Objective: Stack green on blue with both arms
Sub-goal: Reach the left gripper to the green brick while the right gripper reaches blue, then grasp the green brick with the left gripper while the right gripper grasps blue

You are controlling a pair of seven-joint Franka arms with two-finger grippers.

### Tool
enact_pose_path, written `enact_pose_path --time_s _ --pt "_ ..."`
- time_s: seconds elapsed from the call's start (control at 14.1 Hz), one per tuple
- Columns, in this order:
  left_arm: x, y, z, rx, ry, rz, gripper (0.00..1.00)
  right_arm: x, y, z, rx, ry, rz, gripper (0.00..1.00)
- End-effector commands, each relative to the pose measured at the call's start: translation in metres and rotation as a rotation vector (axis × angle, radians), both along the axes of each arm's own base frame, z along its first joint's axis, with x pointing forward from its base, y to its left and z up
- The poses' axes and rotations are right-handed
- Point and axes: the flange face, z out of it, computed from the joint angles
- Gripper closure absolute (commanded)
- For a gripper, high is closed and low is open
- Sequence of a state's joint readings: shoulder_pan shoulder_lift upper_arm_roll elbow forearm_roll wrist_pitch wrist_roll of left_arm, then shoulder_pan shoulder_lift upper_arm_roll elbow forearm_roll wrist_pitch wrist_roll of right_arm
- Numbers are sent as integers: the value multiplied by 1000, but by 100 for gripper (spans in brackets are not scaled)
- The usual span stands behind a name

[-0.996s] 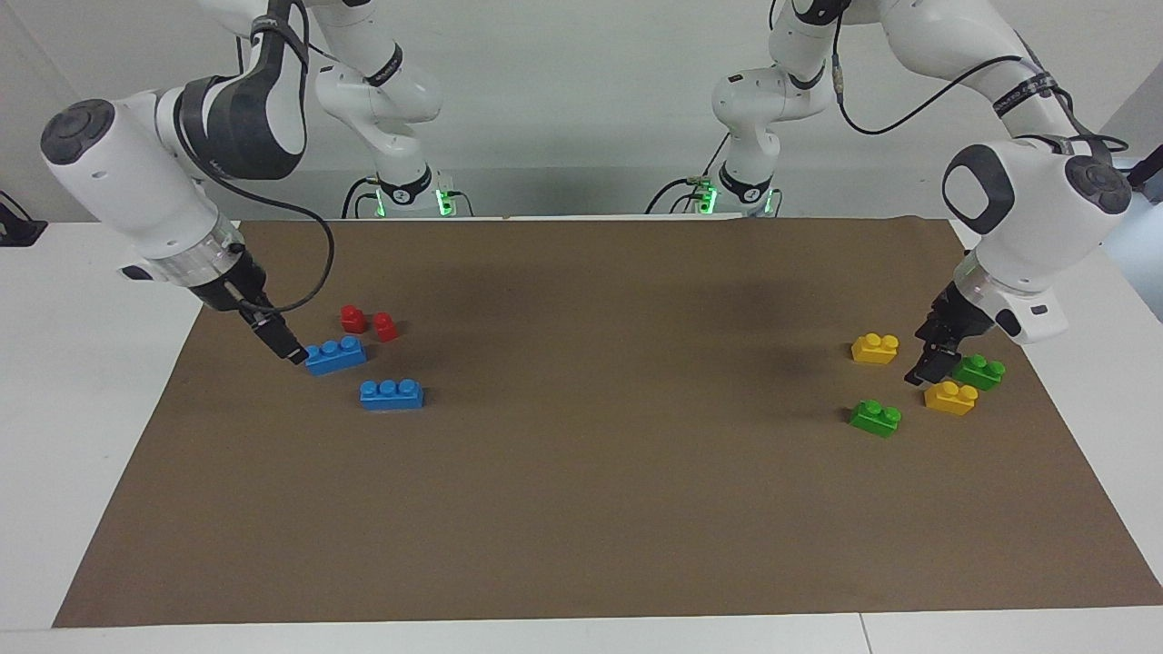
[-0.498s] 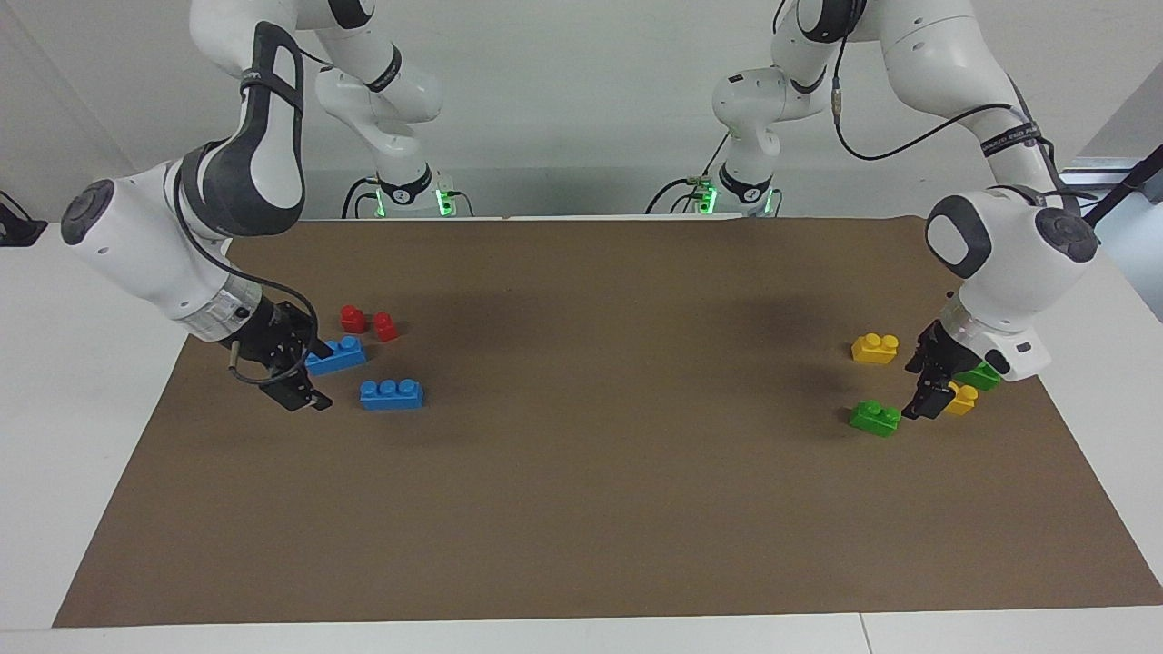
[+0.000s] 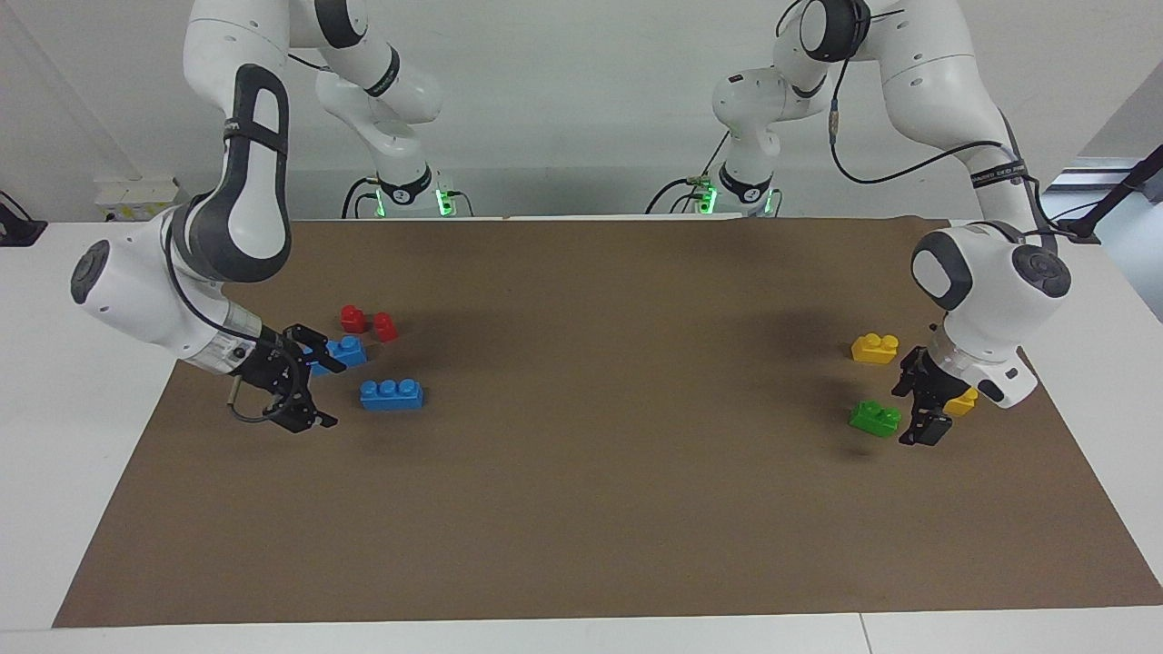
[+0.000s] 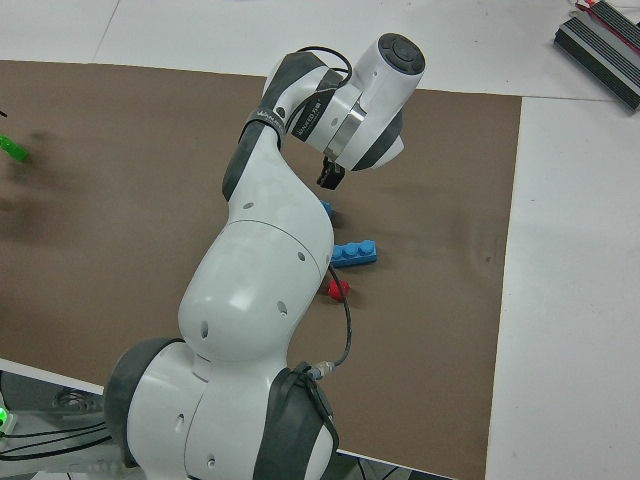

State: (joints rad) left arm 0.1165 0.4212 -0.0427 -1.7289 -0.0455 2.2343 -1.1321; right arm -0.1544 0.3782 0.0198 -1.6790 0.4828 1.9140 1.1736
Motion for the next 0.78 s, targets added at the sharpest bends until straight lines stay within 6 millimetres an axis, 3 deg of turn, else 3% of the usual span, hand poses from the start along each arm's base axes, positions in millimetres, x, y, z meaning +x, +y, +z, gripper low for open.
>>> enact_pose_path --time_s 0.0,0.21,0.57,0.64,0.71 --pt "1 -4 -15 -1 3 22 0 -7 6 -13 30 10 36 2" --pt "-10 -5 -34 2 8 22 0 -13 8 -26 36 19 69 2" --pt "-12 -5 -36 31 3 -2 1 -23 9 -54 60 31 77 2" --pt "-12 -4 -36 38 3 -8 9 -26 9 -57 58 33 74 2" --pt "-12 -4 -35 38 1 -9 29 -29 9 -60 58 37 71 2"
